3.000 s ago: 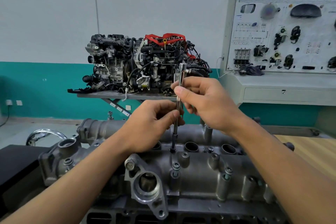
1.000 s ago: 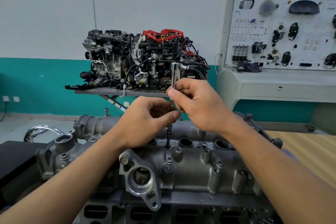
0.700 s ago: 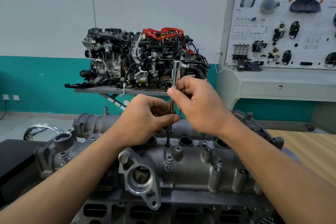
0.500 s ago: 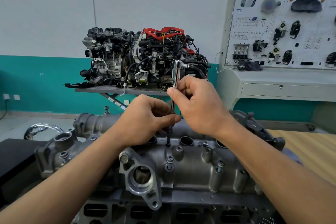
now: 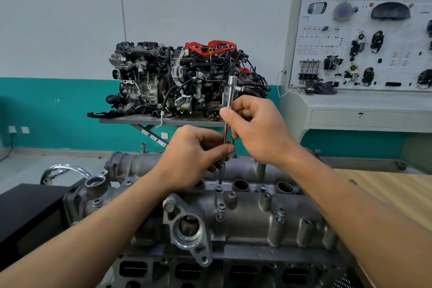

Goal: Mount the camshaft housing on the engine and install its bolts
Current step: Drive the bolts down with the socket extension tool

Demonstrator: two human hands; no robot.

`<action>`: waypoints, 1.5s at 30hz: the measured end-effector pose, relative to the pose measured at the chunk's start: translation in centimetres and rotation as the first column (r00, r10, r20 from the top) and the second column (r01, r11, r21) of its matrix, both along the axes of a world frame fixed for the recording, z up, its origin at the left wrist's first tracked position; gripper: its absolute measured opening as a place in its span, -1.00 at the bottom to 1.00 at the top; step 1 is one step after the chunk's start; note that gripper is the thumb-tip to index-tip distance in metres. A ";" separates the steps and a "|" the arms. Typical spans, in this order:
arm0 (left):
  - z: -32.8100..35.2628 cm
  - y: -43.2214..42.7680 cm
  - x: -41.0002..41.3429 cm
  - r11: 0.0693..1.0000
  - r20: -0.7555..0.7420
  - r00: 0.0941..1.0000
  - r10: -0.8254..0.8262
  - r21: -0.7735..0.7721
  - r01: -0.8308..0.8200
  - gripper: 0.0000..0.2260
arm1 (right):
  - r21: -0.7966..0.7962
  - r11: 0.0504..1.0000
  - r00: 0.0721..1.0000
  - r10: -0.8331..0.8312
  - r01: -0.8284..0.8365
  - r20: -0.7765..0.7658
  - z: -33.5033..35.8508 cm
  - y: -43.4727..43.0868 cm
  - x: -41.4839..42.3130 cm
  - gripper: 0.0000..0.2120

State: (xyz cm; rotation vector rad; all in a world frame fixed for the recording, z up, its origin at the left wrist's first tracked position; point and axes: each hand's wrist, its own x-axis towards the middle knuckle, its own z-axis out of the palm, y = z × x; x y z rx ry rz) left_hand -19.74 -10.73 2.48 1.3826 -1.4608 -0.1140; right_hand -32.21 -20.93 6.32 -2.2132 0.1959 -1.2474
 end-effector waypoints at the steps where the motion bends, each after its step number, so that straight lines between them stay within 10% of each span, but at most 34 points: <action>1: 0.5 -0.1 -0.2 1.000 -0.016 1.000 -0.011 -0.014 0.011 -0.95 | -0.022 1.000 1.000 0.008 -0.008 -0.009 0.7 0.0 -0.4 -0.75; 14: 2.9 -5.0 -3.3 0.941 0.207 0.952 -0.224 0.301 0.156 -0.86 | -0.095 0.995 0.973 -0.059 0.039 -0.224 0.1 -4.9 -6.9 -0.75; 45: 1.1 -6.3 -2.7 0.943 0.118 0.947 -0.298 0.192 0.273 -0.84 | -0.040 0.998 0.997 0.043 -0.046 -0.071 -1.2 -4.4 -6.7 -0.77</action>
